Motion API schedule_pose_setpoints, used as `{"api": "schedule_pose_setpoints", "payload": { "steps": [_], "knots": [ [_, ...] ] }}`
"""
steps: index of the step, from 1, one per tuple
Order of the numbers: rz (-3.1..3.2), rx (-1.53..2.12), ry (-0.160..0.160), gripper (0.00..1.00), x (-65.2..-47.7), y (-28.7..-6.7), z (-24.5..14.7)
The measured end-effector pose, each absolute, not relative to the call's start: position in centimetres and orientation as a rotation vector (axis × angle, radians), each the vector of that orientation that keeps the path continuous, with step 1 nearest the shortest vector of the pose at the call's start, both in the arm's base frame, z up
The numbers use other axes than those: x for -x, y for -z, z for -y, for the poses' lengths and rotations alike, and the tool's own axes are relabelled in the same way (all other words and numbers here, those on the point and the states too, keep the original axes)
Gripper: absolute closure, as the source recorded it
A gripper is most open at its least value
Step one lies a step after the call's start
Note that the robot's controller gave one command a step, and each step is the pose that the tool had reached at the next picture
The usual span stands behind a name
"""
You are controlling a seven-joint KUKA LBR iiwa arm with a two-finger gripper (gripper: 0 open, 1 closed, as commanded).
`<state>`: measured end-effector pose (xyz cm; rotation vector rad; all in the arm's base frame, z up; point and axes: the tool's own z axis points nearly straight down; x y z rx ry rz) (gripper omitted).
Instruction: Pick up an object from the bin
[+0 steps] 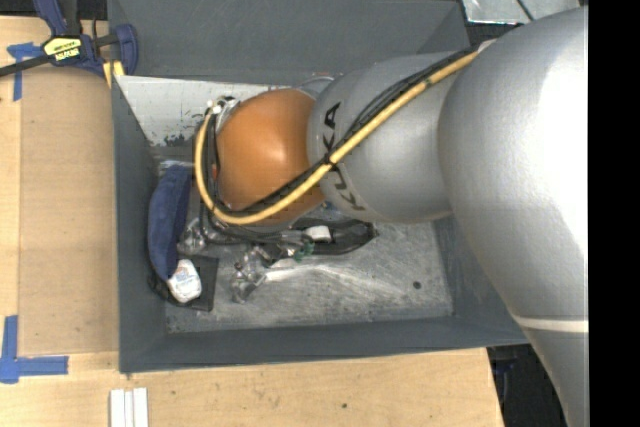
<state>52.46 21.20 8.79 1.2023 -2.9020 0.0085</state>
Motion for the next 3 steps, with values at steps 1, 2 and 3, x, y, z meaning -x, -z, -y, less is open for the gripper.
{"api": "schedule_pose_setpoints", "payload": {
  "steps": [1,2,3],
  "knots": [
    [2.824,-1.395,-0.009,0.00,-55.4,-16.3,-10.8],
    [3.017,-0.888,0.002,0.00,-56.0,-9.0,-6.1],
    [3.017,-0.888,0.002,1.00,-56.0,-9.1,-6.1]
  ]
}}
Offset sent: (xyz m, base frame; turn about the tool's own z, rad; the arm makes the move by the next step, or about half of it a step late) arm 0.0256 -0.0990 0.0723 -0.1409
